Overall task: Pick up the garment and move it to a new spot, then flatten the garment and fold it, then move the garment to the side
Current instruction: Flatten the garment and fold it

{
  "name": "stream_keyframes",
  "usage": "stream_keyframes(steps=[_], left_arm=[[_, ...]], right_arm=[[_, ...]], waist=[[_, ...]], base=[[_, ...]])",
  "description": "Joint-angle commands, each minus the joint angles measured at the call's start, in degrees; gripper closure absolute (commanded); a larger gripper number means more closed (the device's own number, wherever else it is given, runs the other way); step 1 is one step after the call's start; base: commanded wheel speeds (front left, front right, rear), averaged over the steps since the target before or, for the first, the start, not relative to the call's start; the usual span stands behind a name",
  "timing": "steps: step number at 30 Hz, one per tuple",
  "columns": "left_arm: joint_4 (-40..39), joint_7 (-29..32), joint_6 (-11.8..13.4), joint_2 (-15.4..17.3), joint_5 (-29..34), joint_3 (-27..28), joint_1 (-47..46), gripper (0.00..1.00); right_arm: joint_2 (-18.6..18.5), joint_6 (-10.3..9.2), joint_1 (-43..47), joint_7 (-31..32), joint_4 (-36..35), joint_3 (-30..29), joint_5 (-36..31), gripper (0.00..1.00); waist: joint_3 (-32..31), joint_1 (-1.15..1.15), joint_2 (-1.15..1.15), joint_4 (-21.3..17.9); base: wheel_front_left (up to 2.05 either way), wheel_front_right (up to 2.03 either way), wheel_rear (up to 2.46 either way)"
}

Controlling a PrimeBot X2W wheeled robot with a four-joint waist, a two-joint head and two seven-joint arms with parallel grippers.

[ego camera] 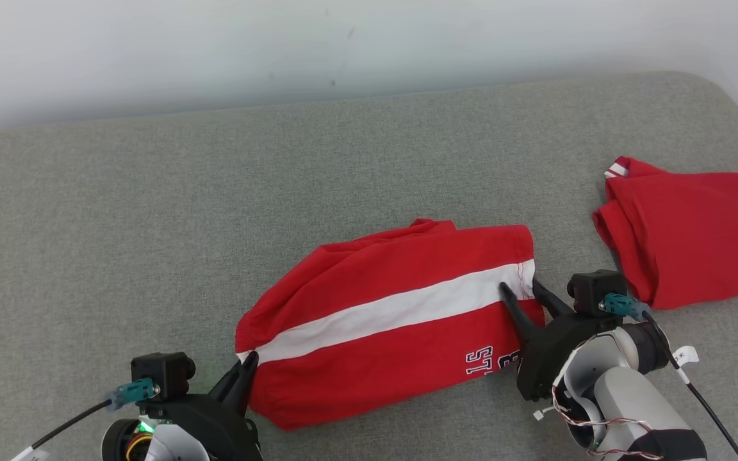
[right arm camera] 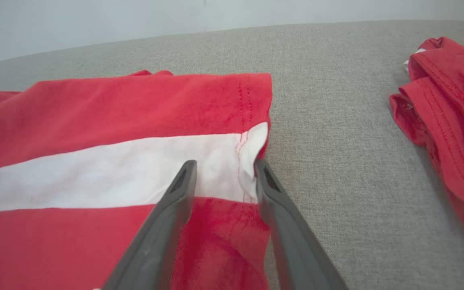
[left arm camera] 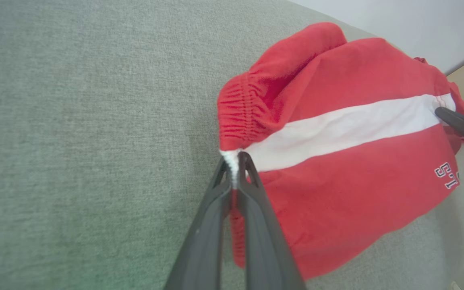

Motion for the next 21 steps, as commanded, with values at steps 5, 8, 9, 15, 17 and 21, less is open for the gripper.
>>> stream_keyframes(steps=[5, 8, 9, 15, 17, 21], left_arm=[[-0.5, -0.3, 0.1, 0.7, -0.2, -0.1, 0.2, 1.0], [-0.6, -0.5, 0.1, 0.9, -0.4, -0.1, 0.2, 1.0], [-0.6, -0.6, 0.1, 0.9, -0.5, -0.1, 0.1, 1.0], [-1.4, -2.0, -0.1, 0.8, -1.2, 0.2, -0.3, 1.0], [-2.1, -2.6, -0.3, 0.6, -2.4, 0.6, -0.5, 1.0], [-4.2, -2.3, -0.5, 1.5, -4.8, 1.5, -1.9, 1.0]], right_arm=[[0.0, -0.16, -2.0, 0.2, 2.3, 0.2, -0.4, 0.67], [-0.1, -0.16, -2.9, 0.3, 3.8, 0.4, 0.0, 0.83], [-0.2, -0.16, -3.2, 0.2, 4.3, 0.6, 0.2, 0.97], [-0.5, -0.16, -4.3, -1.4, 5.1, 1.2, 1.4, 1.0], [-0.8, -0.16, -4.5, -2.1, 4.4, 1.7, 1.8, 1.0], [-1.1, -0.16, -5.7, -3.4, 1.6, 2.1, 4.5, 1.0]], waist=[[0.3, 0.0, 0.0, 0.2], [0.3, 0.0, 0.0, 0.2], [0.3, 0.0, 0.0, 0.2], [-0.5, 0.0, 0.0, 0.3], [-0.9, 0.0, 0.0, 0.3], [-1.4, 0.0, 0.0, 0.0]], base=[[0.0, 0.0, 0.0], [0.0, 0.0, 0.0], [0.0, 0.0, 0.0], [0.0, 0.0, 0.0], [0.0, 0.0, 0.0], [0.0, 0.0, 0.0]])
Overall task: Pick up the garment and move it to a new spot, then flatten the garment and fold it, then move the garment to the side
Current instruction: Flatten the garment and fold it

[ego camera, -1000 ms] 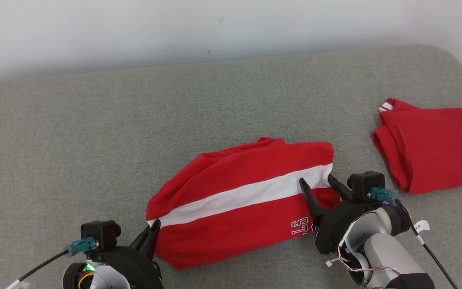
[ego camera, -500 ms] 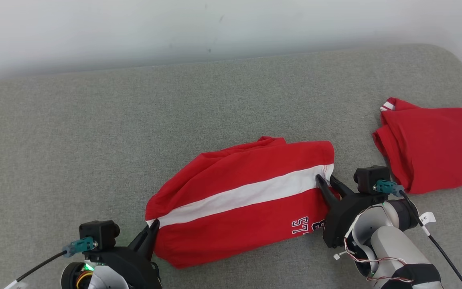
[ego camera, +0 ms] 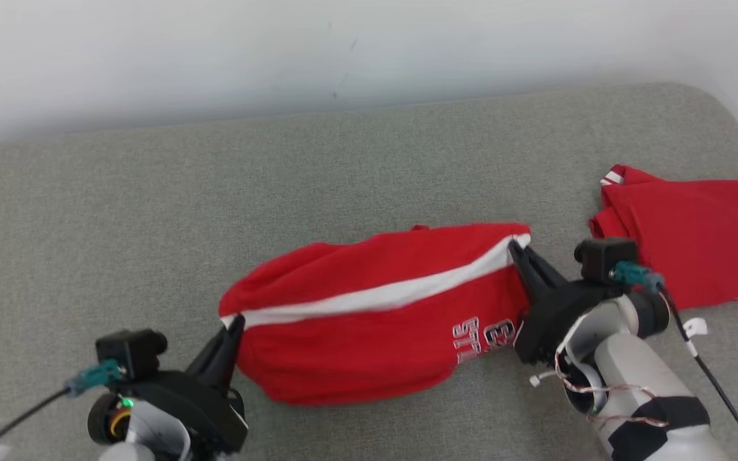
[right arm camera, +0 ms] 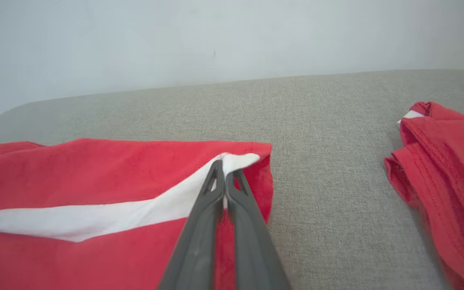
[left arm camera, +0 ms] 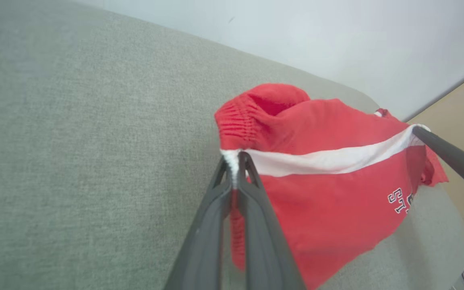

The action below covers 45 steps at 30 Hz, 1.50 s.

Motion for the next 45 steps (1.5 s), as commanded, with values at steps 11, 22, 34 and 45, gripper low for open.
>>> stream_keyframes(steps=[11, 22, 34, 45], left_arm=[[-3.8, 5.7, 1.2, 3.5, -8.7, 6.8, -15.9, 1.0], [-2.9, 5.5, 6.0, 2.7, -10.5, 11.6, -37.9, 1.0], [-3.3, -3.9, 8.2, 3.8, -8.4, 16.6, -59.3, 1.0], [-1.9, -5.2, 2.1, -0.2, -14.7, 15.9, -55.5, 1.0]], right_arm=[[-1.4, -0.16, -15.7, 6.9, -5.9, 7.2, 4.9, 1.0], [-3.2, -0.16, -39.7, 6.3, 1.1, 13.4, 0.3, 1.0], [-2.6, -0.17, -60.7, -9.4, 6.3, 0.8, -12.6, 1.0], [-1.5, -0.17, -55.6, -13.8, 2.2, -6.1, -28.1, 1.0]], waist=[[5.3, 0.0, 0.0, -3.6], [16.3, 0.0, 0.0, -6.6], [24.2, 0.0, 0.0, -7.2], [29.0, 0.0, 0.0, -4.2]], base=[[0.0, 0.0, 0.0], [0.0, 0.0, 0.0], [0.0, 0.0, 0.0], [0.0, 0.0, 0.0]])
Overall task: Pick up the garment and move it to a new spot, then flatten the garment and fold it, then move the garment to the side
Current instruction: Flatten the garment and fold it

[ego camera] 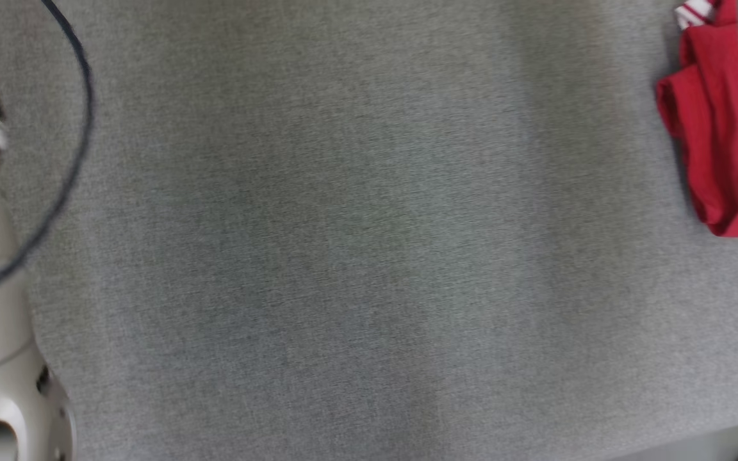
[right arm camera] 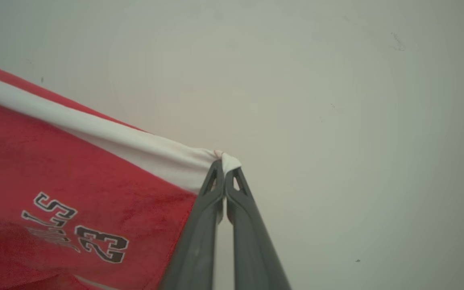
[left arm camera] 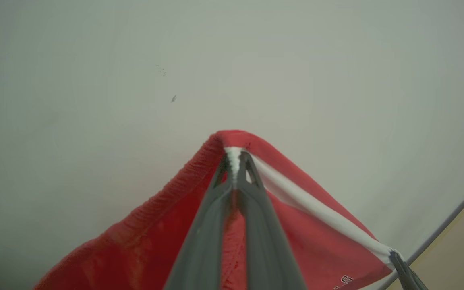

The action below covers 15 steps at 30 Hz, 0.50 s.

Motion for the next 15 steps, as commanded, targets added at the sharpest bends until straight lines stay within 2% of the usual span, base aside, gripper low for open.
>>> stream_keyframes(steps=[1, 7, 12, 15], left_arm=[[0.3, 0.7, -0.9, 0.6, -0.3, -0.9, 2.5, 1.0], [-1.7, 2.7, -2.8, 3.2, -1.0, -4.0, 12.2, 1.0], [-4.3, 1.8, -3.0, 4.2, -2.3, -5.7, 20.1, 1.0], [-5.4, 0.6, -3.0, 4.7, -3.0, -7.4, 26.6, 1.0]], right_arm=[[-0.3, -0.18, 1.9, -0.3, -0.5, 0.4, -0.8, 1.0], [-2.4, -0.18, 8.4, -0.4, -3.8, 4.0, 2.0, 1.0], [-4.5, -0.19, 14.7, -0.1, -8.3, 6.8, 6.1, 1.0], [-5.5, -0.18, 21.1, 2.7, -11.8, 12.3, 12.2, 1.0]], waist=[[1.2, -0.01, -0.01, 1.4], [-0.3, -0.01, -0.01, 1.3], [-3.0, -0.01, -0.01, 0.7], [-6.6, -0.01, -0.01, 0.0]], base=[[0.0, 0.0, 0.0], [0.0, 0.0, 0.0], [0.0, 0.0, 0.0], [0.0, 0.0, 0.0]])
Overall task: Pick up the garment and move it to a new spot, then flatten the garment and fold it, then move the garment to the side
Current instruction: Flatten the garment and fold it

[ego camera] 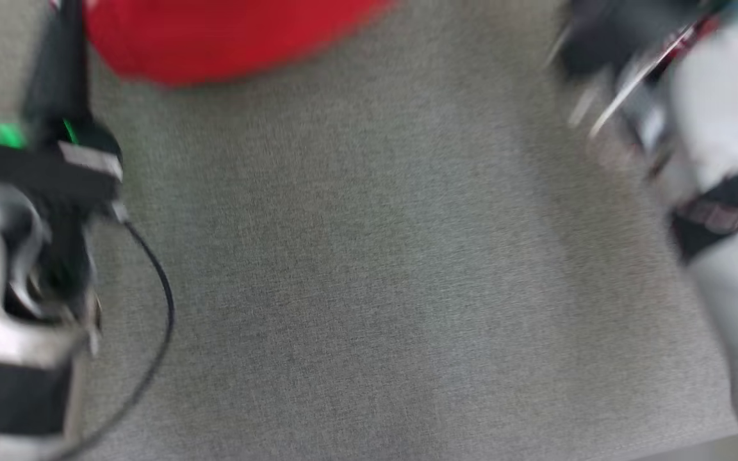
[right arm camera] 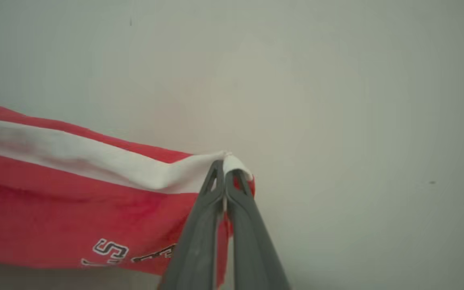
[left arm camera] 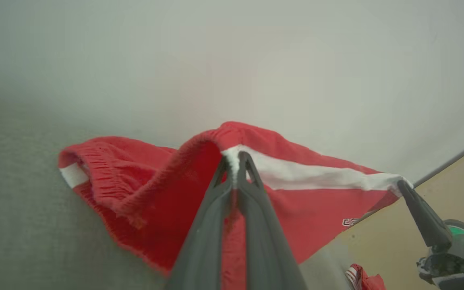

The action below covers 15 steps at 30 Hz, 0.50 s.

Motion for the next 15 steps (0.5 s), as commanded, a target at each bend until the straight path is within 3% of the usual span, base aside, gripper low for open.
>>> stream_keyframes(steps=[1, 6, 8, 15], left_arm=[[-0.8, -0.8, -0.1, 0.5, -0.3, -0.3, 2.3, 1.0], [-1.1, -3.7, -0.1, 1.7, -0.7, -4.5, 13.2, 1.0], [-0.7, -6.0, -0.1, 3.1, 2.4, -6.6, 16.9, 1.0], [4.5, -11.4, -0.1, 2.5, 5.1, -11.7, 28.5, 1.0]], right_arm=[[-0.7, -0.17, 2.5, 1.5, -1.4, 1.8, 2.7, 1.0], [-5.8, -0.17, 12.5, 8.0, -8.5, 8.5, 11.5, 1.0], [-7.8, -0.17, 16.2, 10.8, -10.7, 10.2, 14.1, 1.0], [-13.9, -0.17, 29.7, 22.3, -17.2, 15.2, 25.0, 1.0]], waist=[[-4.2, 0.01, -0.01, -1.2], [-11.1, 0.01, -0.01, -2.4], [-14.0, 0.01, -0.01, -2.5], [-23.6, 0.01, -0.01, -2.9]], base=[[0.0, 0.0, 0.0], [0.0, 0.0, 0.0], [0.0, 0.0, 0.0], [0.0, 0.0, 0.0]])
